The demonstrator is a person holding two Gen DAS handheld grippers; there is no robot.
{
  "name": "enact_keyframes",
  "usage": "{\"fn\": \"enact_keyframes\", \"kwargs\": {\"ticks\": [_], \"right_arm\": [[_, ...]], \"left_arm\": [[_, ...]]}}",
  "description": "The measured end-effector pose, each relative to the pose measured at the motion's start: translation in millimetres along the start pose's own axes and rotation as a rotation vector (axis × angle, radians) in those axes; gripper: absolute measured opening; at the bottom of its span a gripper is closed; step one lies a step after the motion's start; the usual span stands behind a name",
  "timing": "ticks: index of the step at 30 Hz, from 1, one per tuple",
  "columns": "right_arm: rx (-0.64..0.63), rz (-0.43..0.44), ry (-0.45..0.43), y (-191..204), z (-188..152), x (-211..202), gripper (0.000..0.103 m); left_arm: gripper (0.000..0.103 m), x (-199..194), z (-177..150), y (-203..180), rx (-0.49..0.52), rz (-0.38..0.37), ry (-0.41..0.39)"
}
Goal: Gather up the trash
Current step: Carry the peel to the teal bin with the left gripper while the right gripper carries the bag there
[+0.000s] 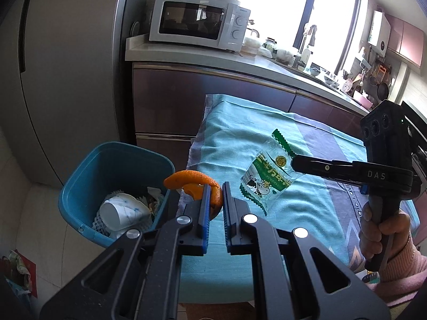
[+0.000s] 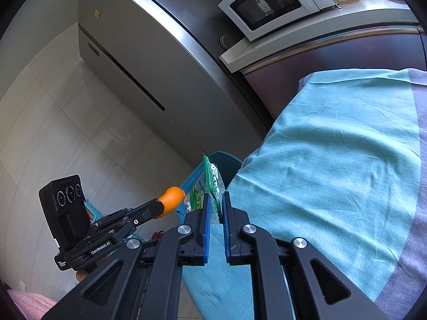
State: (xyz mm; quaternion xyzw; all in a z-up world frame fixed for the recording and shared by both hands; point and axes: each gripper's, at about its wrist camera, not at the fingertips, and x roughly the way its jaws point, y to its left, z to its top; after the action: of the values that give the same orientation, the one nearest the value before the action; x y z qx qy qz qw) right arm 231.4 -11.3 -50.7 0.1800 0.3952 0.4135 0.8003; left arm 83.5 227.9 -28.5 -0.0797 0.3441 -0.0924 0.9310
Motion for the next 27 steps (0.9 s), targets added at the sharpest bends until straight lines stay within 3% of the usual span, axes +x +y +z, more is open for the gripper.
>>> {"fn": "enact_keyframes", "kwargs": {"ticks": [27], "right_arm": [[-0.026,0.037,0.052,12,14,35,0.007]], "left_arm": [[0.009,2,-2,17,-0.034,0.041,0.005]]}}
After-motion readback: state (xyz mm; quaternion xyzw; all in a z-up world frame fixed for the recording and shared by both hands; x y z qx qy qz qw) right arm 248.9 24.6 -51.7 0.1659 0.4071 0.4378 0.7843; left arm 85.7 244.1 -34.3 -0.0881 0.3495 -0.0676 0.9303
